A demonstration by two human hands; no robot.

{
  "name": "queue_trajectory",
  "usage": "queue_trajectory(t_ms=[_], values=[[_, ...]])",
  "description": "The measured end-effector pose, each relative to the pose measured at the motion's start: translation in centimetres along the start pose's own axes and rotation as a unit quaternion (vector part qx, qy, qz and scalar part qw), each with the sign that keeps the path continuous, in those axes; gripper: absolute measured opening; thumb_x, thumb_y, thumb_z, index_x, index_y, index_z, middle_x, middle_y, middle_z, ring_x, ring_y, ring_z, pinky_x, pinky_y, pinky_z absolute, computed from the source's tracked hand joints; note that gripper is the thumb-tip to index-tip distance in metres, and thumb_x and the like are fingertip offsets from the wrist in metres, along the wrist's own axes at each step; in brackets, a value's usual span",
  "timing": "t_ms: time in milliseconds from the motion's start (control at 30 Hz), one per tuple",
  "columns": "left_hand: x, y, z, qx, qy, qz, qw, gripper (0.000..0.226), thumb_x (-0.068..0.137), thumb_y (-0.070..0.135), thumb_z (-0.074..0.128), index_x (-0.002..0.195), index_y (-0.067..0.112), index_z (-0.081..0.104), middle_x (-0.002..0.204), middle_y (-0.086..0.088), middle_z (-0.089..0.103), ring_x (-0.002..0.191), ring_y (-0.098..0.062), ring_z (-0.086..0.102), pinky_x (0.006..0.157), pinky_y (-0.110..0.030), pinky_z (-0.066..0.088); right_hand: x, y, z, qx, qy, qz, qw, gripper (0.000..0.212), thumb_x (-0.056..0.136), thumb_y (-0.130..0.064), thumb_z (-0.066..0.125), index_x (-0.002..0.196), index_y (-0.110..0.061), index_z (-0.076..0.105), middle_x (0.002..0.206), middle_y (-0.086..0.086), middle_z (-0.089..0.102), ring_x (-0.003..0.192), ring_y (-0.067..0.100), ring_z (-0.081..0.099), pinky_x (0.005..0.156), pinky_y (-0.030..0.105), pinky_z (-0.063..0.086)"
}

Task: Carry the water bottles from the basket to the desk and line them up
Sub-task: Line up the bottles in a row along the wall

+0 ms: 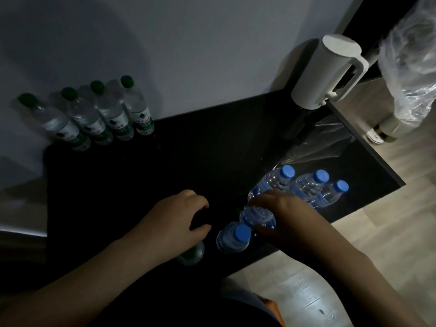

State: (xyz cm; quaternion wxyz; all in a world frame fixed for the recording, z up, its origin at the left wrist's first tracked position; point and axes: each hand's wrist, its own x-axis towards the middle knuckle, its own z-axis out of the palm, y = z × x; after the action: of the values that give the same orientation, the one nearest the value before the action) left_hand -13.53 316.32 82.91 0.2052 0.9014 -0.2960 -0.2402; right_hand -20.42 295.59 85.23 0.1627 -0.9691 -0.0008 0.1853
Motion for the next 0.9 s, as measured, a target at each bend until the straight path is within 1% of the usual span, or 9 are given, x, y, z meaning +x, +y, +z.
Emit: queue_trajectory(t_ms=[133, 267, 367, 433, 533, 633, 767, 900], values=[[-1.4, -0.3, 0.5, -0.005, -0.005, -0.011, 1.000, 0.042, 0.083, 0.045, 0.063, 0.121, 0.029, 0.053, 0.110, 0.015, 0.048, 0.095, -0.003, 0.054, 0.084, -0.024, 0.051, -0.4, -0.6, 1.1, 0.019, -0.024, -0.023, 0.999, 0.048, 0.087, -0.033, 0.064, 0.132, -0.031, 0.047, 0.133, -0.009, 0.047, 0.116, 0.009, 0.051, 0.095, 0.027, 0.048], [-2.1, -0.8, 0.7, -0.003, -0.008, -0.023, 1.000, 0.045, 0.080, 0.048, 0.066, 0.120, 0.030, 0.054, 0.107, 0.016, 0.047, 0.092, -0.003, 0.054, 0.080, -0.021, 0.050, 0.0, -1.2, 1.9, 0.019, -0.037, -0.035, 0.999, 0.045, 0.087, -0.029, 0.064, 0.130, -0.028, 0.050, 0.130, -0.006, 0.049, 0.115, 0.011, 0.052, 0.094, 0.030, 0.049], [-2.4, -1.0, 1.0, -0.003, -0.027, -0.034, 0.999, 0.043, 0.078, 0.049, 0.068, 0.116, 0.031, 0.055, 0.107, 0.015, 0.048, 0.093, -0.002, 0.054, 0.081, -0.021, 0.051, 0.5, -1.5, 2.5, 0.011, -0.049, -0.043, 0.998, 0.043, 0.088, -0.029, 0.062, 0.129, -0.026, 0.051, 0.129, -0.004, 0.050, 0.114, 0.011, 0.052, 0.095, 0.028, 0.048], [-2.4, -1.1, 1.3, 0.001, -0.032, -0.033, 0.999, 0.041, 0.077, 0.048, 0.069, 0.112, 0.031, 0.057, 0.106, 0.016, 0.048, 0.092, -0.001, 0.054, 0.079, -0.019, 0.049, 0.8, -1.5, 3.0, 0.013, -0.058, -0.043, 0.997, 0.044, 0.088, -0.029, 0.061, 0.131, -0.026, 0.049, 0.129, -0.004, 0.049, 0.115, 0.011, 0.051, 0.095, 0.028, 0.048], [-2.3, -1.2, 1.8, 0.016, -0.032, -0.028, 0.999, 0.035, 0.076, 0.046, 0.071, 0.106, 0.031, 0.060, 0.103, 0.014, 0.049, 0.089, -0.002, 0.054, 0.075, -0.018, 0.048, 1.1, -1.5, 3.7, 0.002, -0.067, -0.038, 0.997, 0.045, 0.088, -0.028, 0.061, 0.132, -0.025, 0.049, 0.131, -0.004, 0.048, 0.117, 0.012, 0.051, 0.097, 0.030, 0.048], [-2.0, -1.5, 2.3, 0.029, -0.040, -0.026, 0.998, 0.034, 0.075, 0.044, 0.073, 0.104, 0.030, 0.063, 0.103, 0.013, 0.050, 0.090, -0.003, 0.054, 0.078, -0.022, 0.050, 1.5, -1.3, 3.9, -0.007, -0.059, -0.031, 0.998, 0.042, 0.088, -0.027, 0.061, 0.128, -0.024, 0.052, 0.129, -0.003, 0.048, 0.116, 0.013, 0.051, 0.096, 0.030, 0.048], [-1.4, -2.1, 2.7, 0.008, -0.047, -0.036, 0.998, 0.025, 0.074, 0.038, 0.073, 0.095, 0.028, 0.065, 0.097, 0.012, 0.050, 0.084, -0.004, 0.055, 0.073, -0.021, 0.051, 1.8, -0.9, 3.9, 0.005, -0.051, -0.039, 0.998, 0.039, 0.086, -0.027, 0.063, 0.124, -0.023, 0.056, 0.126, -0.005, 0.048, 0.111, 0.011, 0.052, 0.092, 0.028, 0.050], [-0.7, -2.8, 2.6, 0.002, -0.030, -0.052, 0.998, 0.027, 0.067, 0.035, 0.076, 0.090, 0.027, 0.066, 0.093, 0.011, 0.050, 0.081, -0.005, 0.055, 0.072, -0.023, 0.051, 2.3, -0.8, 3.9, 0.012, -0.054, -0.046, 0.997, 0.037, 0.084, -0.029, 0.066, 0.119, -0.023, 0.058, 0.121, -0.006, 0.050, 0.107, 0.011, 0.054, 0.088, 0.028, 0.052]])
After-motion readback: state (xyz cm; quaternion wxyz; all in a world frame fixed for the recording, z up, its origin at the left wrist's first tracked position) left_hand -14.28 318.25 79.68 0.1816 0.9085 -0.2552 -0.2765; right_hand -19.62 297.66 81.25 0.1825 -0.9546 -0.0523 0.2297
